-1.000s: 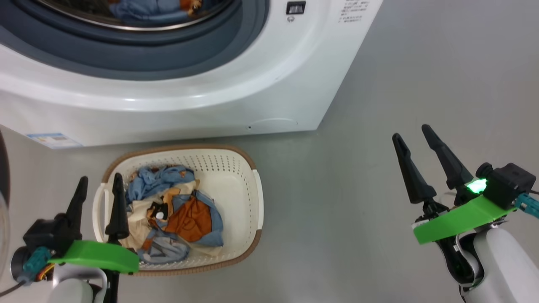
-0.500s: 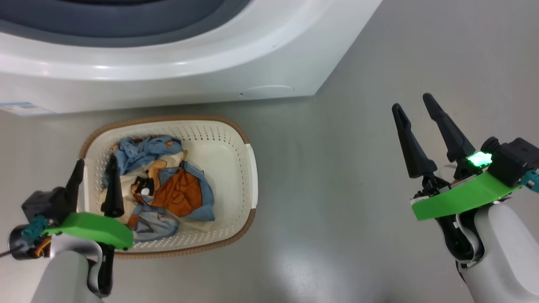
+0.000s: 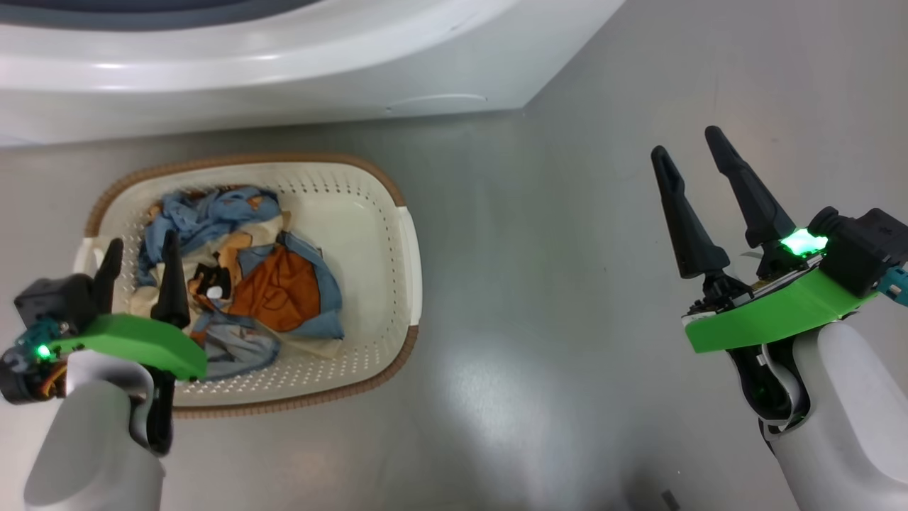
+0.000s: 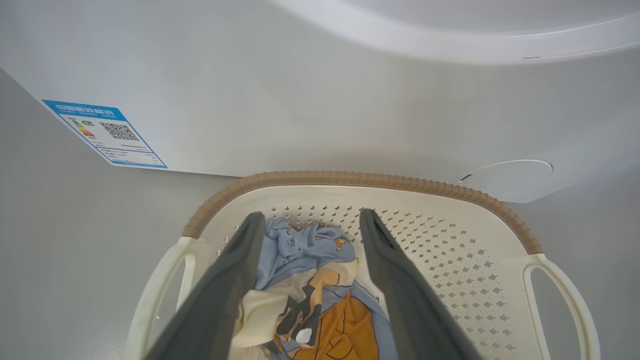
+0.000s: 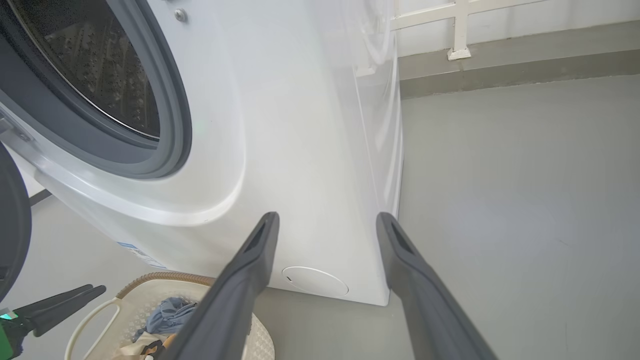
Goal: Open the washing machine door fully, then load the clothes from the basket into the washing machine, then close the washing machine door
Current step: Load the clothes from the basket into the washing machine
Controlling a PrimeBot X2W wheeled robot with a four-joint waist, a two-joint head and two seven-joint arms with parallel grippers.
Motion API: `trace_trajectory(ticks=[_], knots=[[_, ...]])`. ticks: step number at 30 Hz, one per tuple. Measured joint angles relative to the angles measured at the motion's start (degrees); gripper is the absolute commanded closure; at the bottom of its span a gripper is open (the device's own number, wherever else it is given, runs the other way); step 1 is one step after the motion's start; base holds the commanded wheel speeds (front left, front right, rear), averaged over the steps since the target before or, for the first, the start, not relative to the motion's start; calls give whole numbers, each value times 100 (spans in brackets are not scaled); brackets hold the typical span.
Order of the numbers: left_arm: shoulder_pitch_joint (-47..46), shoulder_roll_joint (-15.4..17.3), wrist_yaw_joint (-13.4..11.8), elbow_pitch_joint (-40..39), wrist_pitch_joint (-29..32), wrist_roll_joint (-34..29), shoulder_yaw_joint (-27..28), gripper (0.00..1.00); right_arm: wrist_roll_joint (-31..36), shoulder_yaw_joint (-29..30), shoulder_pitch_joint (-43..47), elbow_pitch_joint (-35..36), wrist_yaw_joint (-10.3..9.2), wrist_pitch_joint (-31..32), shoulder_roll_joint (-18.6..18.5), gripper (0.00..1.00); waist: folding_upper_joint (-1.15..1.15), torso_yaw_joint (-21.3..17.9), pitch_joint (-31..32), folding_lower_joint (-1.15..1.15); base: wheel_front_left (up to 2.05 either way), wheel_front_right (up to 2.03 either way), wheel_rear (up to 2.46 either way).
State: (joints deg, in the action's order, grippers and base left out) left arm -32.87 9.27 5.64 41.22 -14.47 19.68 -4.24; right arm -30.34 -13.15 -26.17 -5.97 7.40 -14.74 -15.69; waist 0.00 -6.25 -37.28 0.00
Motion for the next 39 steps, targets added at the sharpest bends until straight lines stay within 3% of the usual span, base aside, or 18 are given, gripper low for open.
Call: trace_trajectory(ticks=[22,39], knots=[[-1460,323,167,1965,-5,-93,-237,0,0,-129,-459,151,0,0,190,0,0,-368,-1035,0,0,0,0],[-2276,413,167,2841,12,171,-828,0,1,-112,-461,260,0,0,279,0,0,-609,-1570,0,0,0,0]])
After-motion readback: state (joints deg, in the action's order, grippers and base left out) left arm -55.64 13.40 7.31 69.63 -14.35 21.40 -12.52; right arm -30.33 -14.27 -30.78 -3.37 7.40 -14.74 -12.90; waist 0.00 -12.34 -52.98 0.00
